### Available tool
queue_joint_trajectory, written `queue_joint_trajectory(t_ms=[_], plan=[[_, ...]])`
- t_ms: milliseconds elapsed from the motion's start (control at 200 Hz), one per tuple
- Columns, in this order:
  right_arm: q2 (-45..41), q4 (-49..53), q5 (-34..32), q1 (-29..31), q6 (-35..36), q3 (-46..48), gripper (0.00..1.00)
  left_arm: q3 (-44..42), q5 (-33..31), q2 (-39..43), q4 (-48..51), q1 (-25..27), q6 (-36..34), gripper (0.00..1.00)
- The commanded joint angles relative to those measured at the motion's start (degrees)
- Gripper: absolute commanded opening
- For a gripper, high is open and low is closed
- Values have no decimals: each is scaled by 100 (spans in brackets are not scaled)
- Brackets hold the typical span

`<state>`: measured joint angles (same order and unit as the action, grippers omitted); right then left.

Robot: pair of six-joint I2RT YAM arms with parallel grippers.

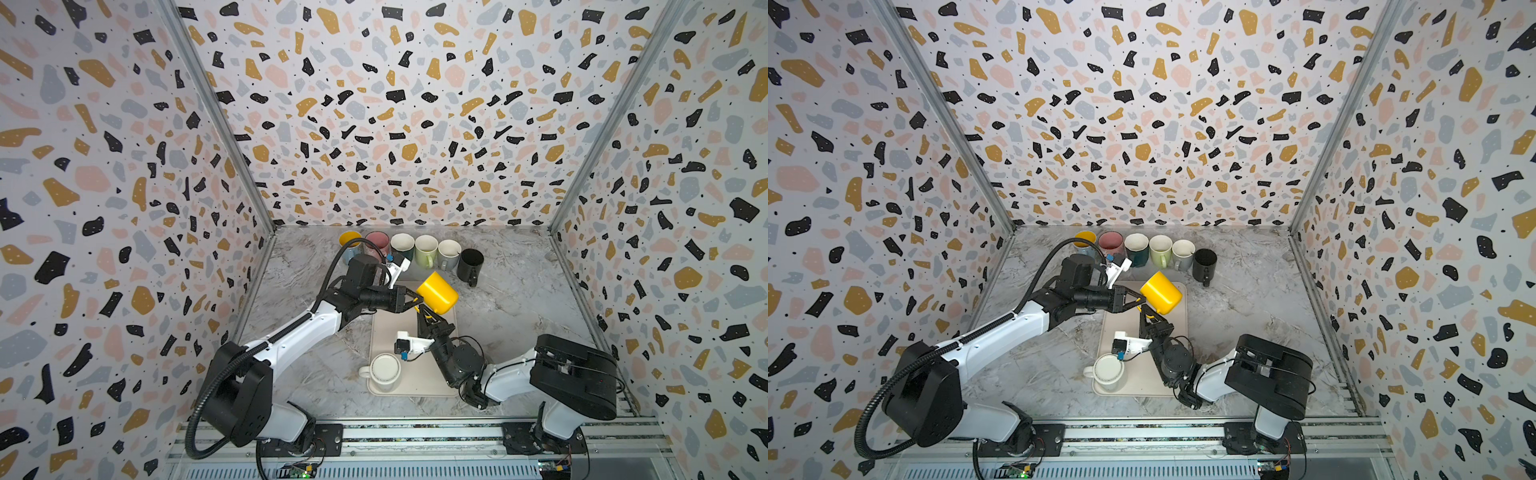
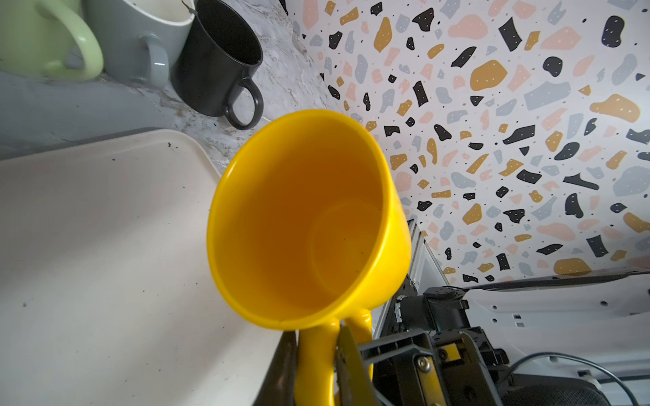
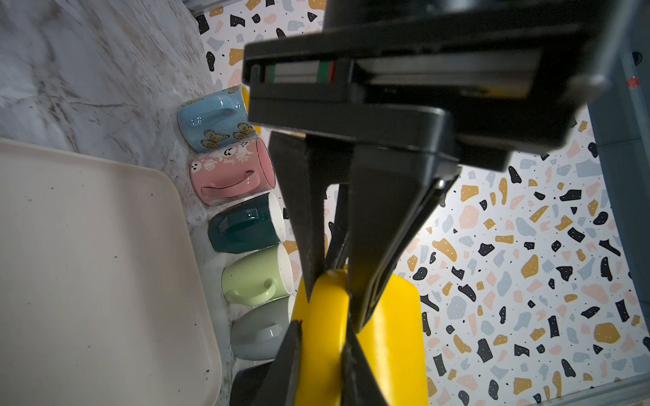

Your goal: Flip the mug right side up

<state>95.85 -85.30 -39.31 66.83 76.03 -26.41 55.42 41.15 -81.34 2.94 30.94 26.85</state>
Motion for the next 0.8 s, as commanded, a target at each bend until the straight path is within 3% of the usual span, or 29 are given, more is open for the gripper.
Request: queue_joint_trajectory(t_ms=[0, 390, 796], plan=[[-206, -2219, 128, 53, -7, -374, 6, -217, -256, 26, 269, 302, -146, 0], [-2, -2211, -447, 41, -254, -241, 28, -255, -769, 316, 99, 299, 89, 0], [134, -2184, -990, -62, -447, -339, 31, -280, -1090, 686, 76, 265, 282, 0]])
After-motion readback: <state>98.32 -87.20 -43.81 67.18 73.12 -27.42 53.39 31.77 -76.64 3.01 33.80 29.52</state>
